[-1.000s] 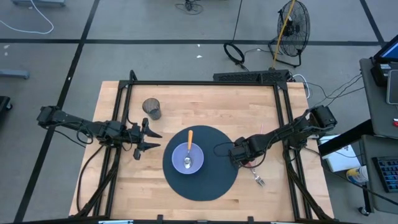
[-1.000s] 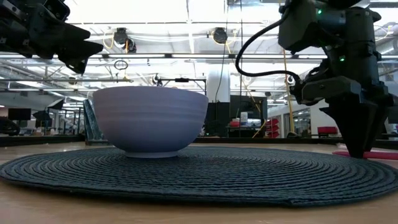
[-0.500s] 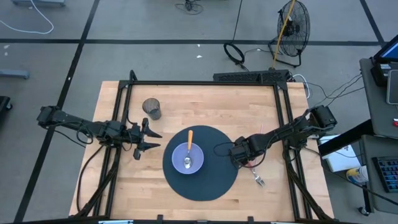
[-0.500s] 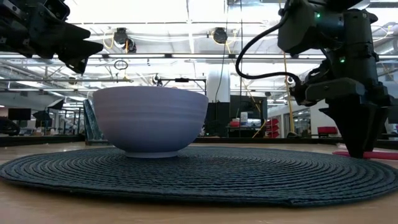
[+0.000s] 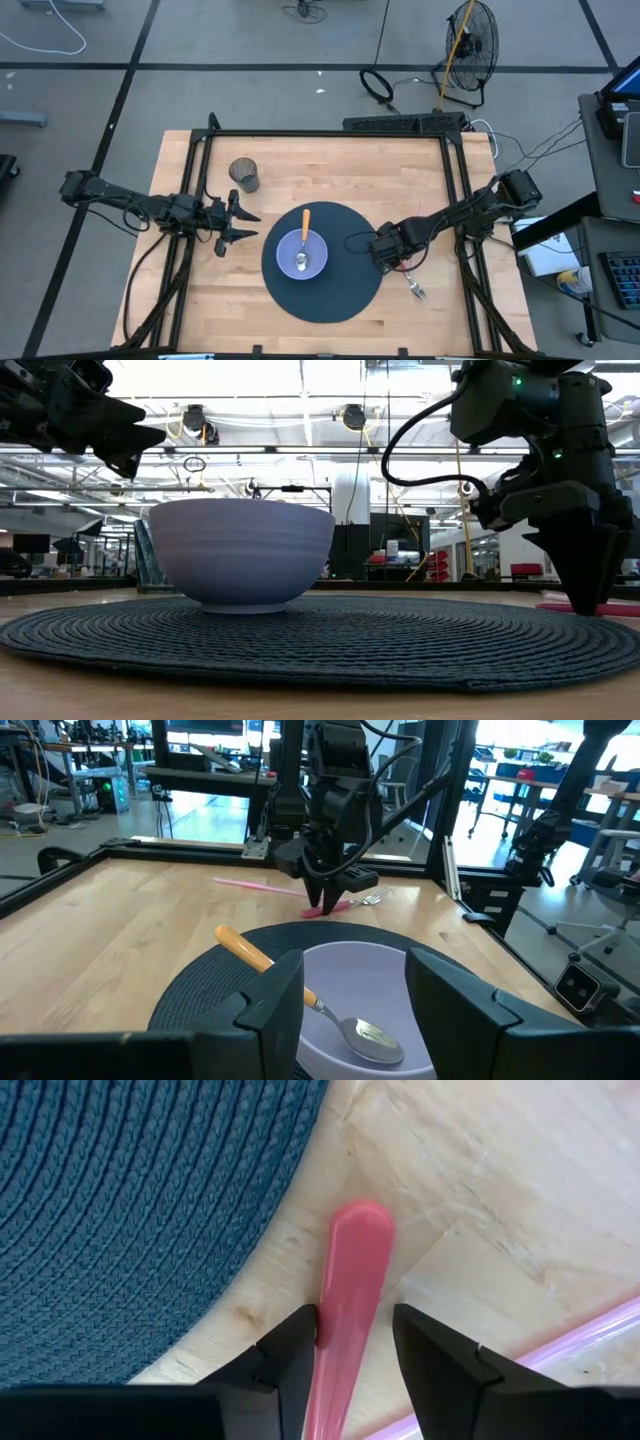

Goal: Pick & Place Utensil
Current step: Put the pink fork into the bowl

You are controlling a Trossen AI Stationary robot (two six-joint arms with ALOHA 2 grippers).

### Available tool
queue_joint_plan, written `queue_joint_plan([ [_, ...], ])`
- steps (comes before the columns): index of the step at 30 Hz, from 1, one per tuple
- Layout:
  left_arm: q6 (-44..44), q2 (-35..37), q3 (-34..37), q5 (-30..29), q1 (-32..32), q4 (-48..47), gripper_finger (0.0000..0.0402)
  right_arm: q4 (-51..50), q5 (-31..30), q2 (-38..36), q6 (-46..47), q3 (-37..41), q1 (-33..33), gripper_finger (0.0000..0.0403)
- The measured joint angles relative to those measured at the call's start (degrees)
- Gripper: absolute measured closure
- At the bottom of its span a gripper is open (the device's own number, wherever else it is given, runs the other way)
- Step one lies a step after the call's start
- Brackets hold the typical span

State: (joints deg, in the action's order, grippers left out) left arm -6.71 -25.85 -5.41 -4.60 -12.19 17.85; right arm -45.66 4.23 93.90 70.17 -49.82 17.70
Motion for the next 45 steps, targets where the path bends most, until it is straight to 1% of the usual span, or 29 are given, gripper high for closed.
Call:
queue_joint_plan([
  [4,0.0,0.0,0.0,0.0,0.0,0.0,0.022,0.0,-0.5,0.0,0.0,0.0,0.1,0.0287],
  [11,0.0,0.0,0.0,0.0,0.0,0.0,0.022,0.1,-1.4,0.0,-0.6,0.0,0.1,0.0328],
  [14,0.0,0.0,0.0,0.0,0.0,0.0,0.022,0.0,-2.1,0.0,-0.6,0.0,0.1,0.0337],
  [21,-0.1,0.0,0.0,0.0,0.0,0.0,0.022,0.0,-3.1,0.0,-1.5,0.0,0.1,0.0328],
  [27,-0.1,0.0,0.0,0.0,0.0,0.0,0.022,0.0,-5.5,0.0,-2.3,0.0,0.1,0.0342],
  [34,-0.3,0.0,0.0,0.0,0.0,0.0,0.022,0.1,-6.7,-0.2,-3.8,0.0,0.1,0.0339],
  [38,-0.4,0.0,0.0,0.0,0.0,0.0,0.022,0.9,-7.9,-1.5,-4.1,0.0,0.1,0.0342],
  [45,-1.4,0.0,0.0,0.0,0.0,0.0,0.022,-0.1,-15.2,-6.2,-3.9,0.3,-0.1,0.0343],
])
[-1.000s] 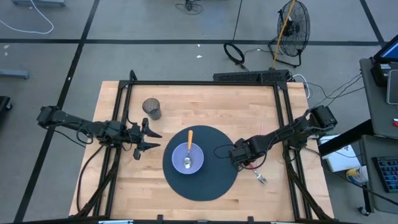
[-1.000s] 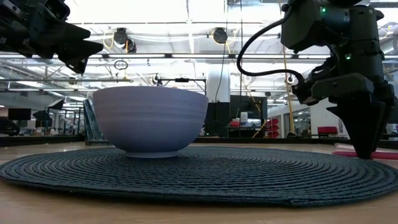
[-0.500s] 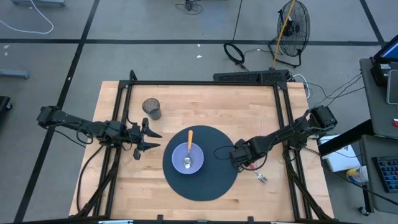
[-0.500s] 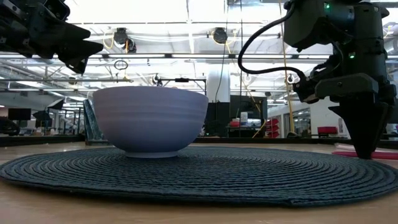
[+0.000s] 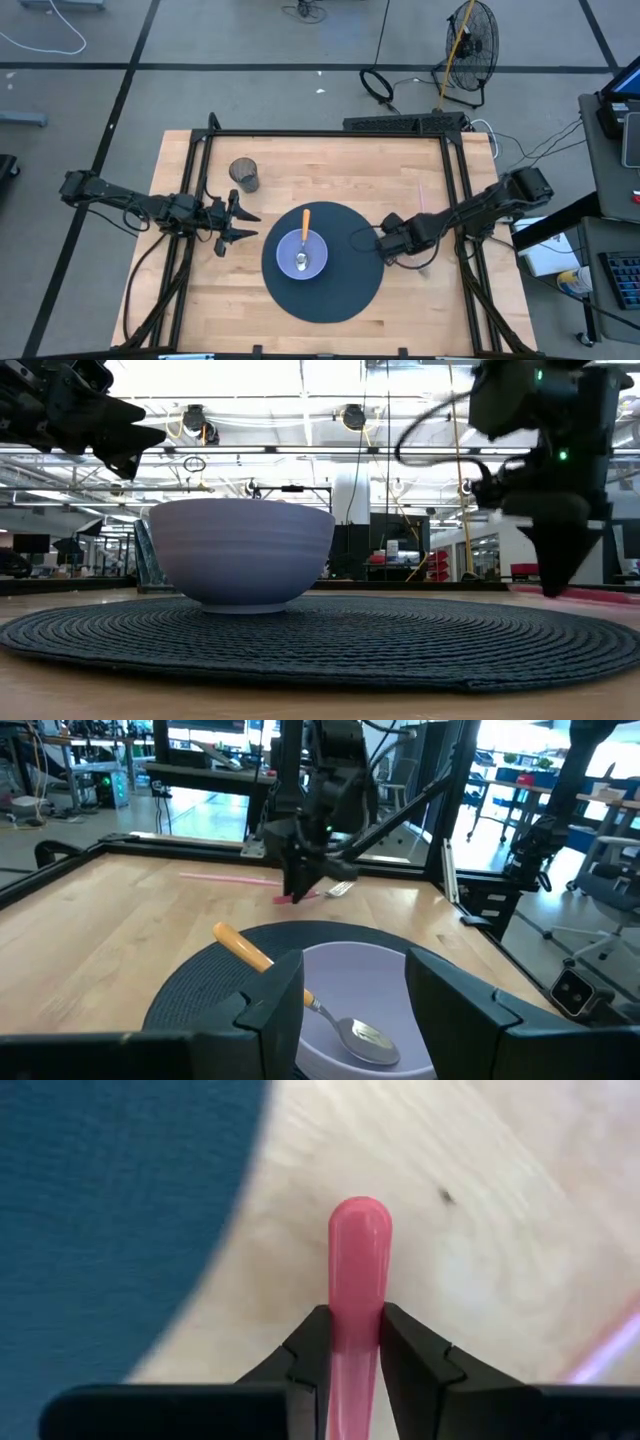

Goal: Pick & Place Utensil
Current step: Put the pink fork into the bowl

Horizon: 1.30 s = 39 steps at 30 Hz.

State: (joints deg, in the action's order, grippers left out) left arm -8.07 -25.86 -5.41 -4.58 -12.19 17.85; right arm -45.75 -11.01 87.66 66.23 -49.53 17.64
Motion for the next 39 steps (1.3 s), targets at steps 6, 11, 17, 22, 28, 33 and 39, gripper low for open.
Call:
queue_joint_plan([
  [6,-0.1,0.0,0.0,0.0,0.0,0.0,0.022,0.1,-1.9,-2.1,-0.4,-0.1,0.1,0.0345],
  [11,-0.1,0.0,0.0,0.0,0.0,0.0,0.022,0.3,-2.8,-2.2,-1.0,-0.1,0.1,0.0345],
  [17,-0.2,0.0,0.0,0.0,0.0,0.0,0.022,1.4,-4.3,-2.2,-2.3,-0.2,0.1,0.0345],
  [22,-0.2,0.0,0.0,0.0,0.0,0.0,0.022,2.6,-4.2,-2.2,-3.2,-0.2,0.1,0.0346],
  [28,-0.5,0.0,0.0,0.0,0.0,0.0,0.022,4.7,-4.2,-2.2,-5.0,-0.2,0.1,0.0346],
  [33,-1.1,0.0,0.0,0.0,0.0,0.0,0.022,6.2,-4.3,-2.4,-6.4,-0.2,0.1,0.0346],
  [39,-1.2,0.0,0.0,0.0,0.0,0.0,0.022,7.8,-6.9,-5.8,-8.5,-0.3,-0.1,0.0346],
])
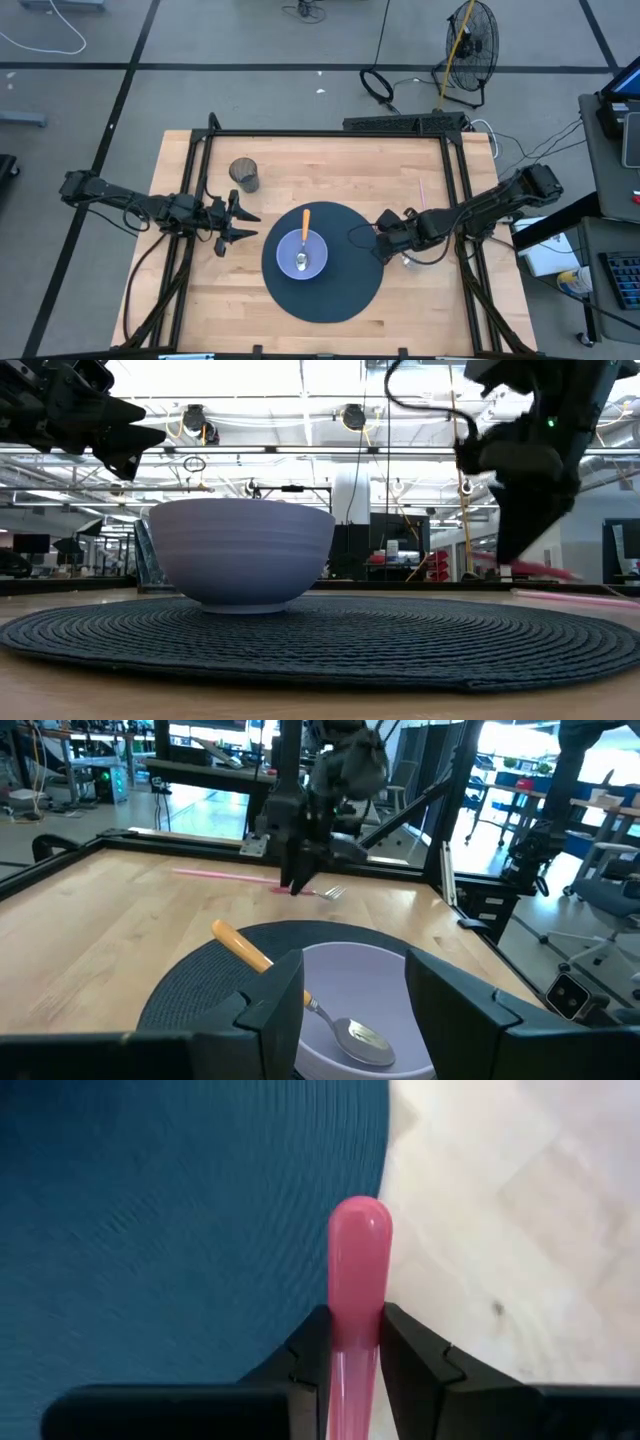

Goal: Pick & Place Utensil
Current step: Put the pink fork into the bowl

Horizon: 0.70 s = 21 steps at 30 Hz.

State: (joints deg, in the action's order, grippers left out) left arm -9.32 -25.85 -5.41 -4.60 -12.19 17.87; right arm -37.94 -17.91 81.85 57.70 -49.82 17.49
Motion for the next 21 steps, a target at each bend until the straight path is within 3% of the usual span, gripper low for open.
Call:
queue_joint_plan([
  [9,-0.3,0.0,0.0,-0.2,0.0,0.0,0.022,4.1,-7.5,-9.6,-5.4,0.0,0.0,0.0346],
  [21,-0.2,0.0,0.0,-1.2,0.0,0.4,0.022,33.3,-10.9,-14.1,-30.0,0.0,-0.8,0.0346],
])
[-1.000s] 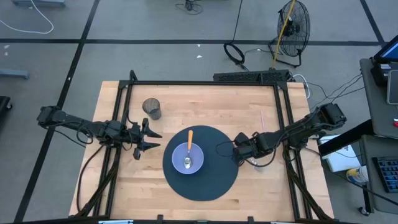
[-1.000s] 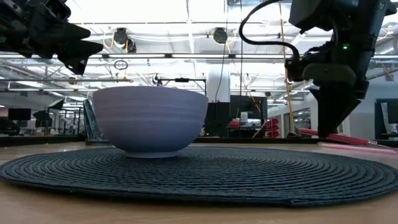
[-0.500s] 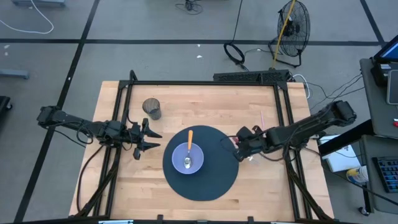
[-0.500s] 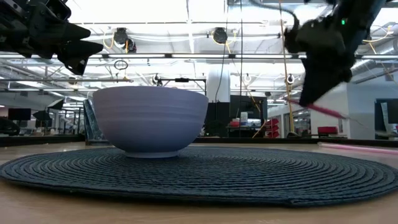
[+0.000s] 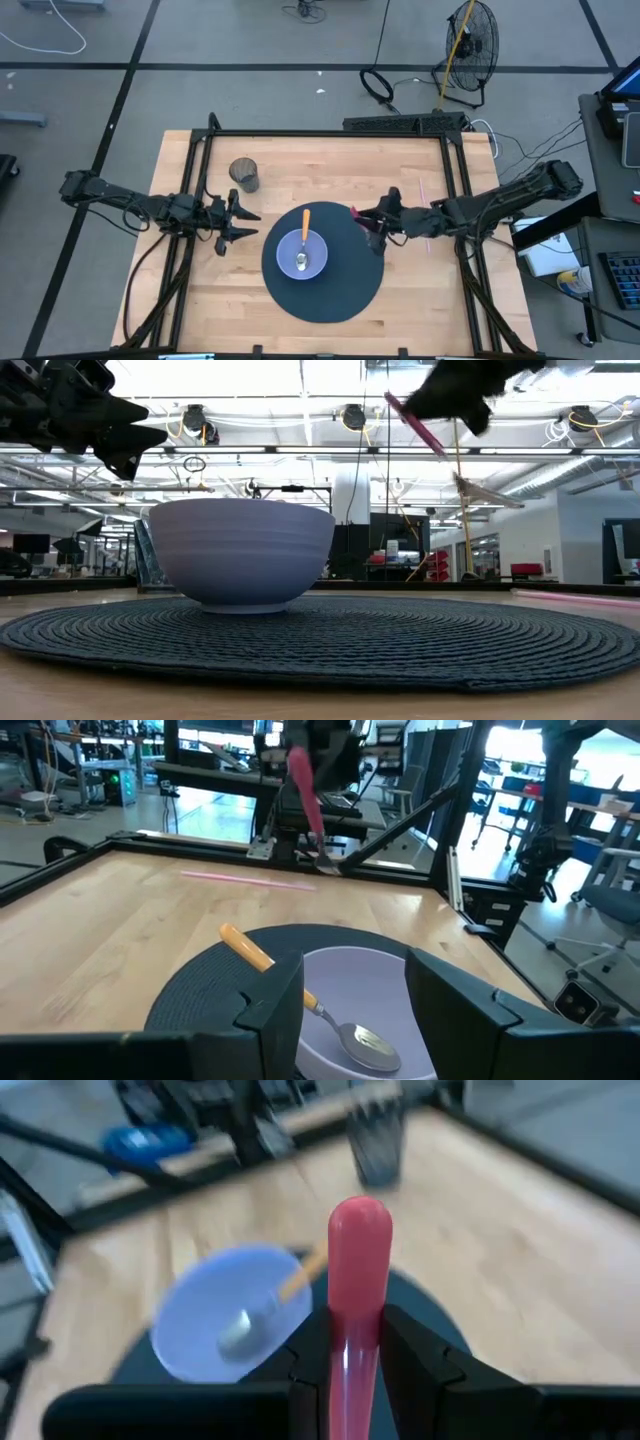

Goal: Pick & Place Utensil
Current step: Put the pink fork into the bowl

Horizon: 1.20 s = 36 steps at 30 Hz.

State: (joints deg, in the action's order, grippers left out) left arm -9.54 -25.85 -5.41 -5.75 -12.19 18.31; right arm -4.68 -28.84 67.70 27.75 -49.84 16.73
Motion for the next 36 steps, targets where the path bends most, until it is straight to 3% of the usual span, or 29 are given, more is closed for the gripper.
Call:
queue_joint_plan([
  [11,0.8,0.0,0.0,-0.4,0.0,2.9,0.022,23.4,0.9,6.2,-15.2,0.0,-1.9,0.0344],
  [17,0.8,0.0,0.0,-0.4,0.0,3.3,0.022,38.6,8.0,13.2,-19.3,0.0,-3.5,0.0343],
  [21,0.6,0.0,0.0,-0.4,0.0,3.3,0.022,46.9,11.0,17.6,-19.1,0.0,-4.4,0.0343],
  [36,0.5,0.0,0.0,-0.4,0.0,3.3,0.022,69.3,11.1,33.1,-11.2,0.0,-4.8,0.0342],
])
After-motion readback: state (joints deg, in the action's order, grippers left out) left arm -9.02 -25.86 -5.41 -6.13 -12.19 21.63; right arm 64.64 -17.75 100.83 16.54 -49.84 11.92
